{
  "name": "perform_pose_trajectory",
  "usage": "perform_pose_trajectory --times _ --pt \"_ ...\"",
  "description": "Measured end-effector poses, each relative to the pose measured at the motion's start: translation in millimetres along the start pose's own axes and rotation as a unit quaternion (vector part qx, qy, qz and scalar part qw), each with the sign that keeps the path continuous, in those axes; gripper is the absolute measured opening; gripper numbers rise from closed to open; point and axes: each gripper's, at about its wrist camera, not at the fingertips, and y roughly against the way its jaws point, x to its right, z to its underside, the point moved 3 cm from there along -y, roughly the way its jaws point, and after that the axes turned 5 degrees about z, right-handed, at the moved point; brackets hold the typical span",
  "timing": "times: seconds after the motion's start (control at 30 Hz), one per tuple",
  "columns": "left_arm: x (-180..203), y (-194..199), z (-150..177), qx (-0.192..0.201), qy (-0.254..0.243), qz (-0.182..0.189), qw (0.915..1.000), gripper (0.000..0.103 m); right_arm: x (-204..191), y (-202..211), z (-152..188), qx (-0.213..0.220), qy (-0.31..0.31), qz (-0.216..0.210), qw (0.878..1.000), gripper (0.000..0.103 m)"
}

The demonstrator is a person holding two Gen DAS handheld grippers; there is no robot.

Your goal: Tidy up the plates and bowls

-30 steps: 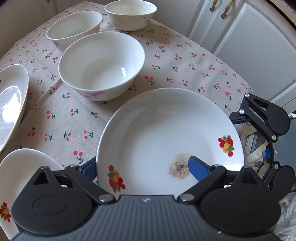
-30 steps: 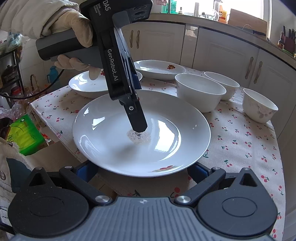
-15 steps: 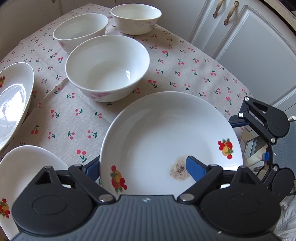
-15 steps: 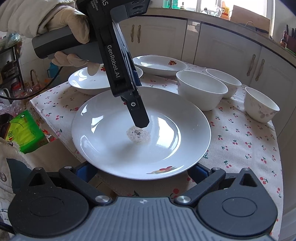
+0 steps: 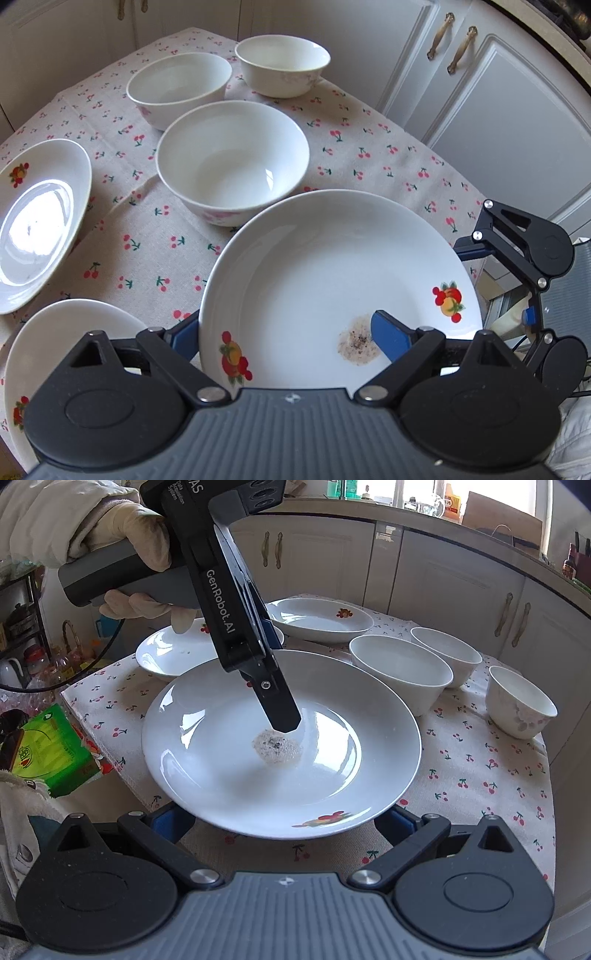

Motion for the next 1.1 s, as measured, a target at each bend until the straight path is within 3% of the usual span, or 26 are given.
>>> perform_pose_trajectory --times 0.67,1.1 --pt "-67 68 40 0.060 0.072 -0.041 0.9948 0.092 -26 -36 -75 0.018 0.056 -0.057 0.997 0.103" --pt "-107 71 72 0.069 0.103 -0.037 0.9916 0.092 -53 -71 -99 -0.010 0.068 -0.076 0.995 0.103"
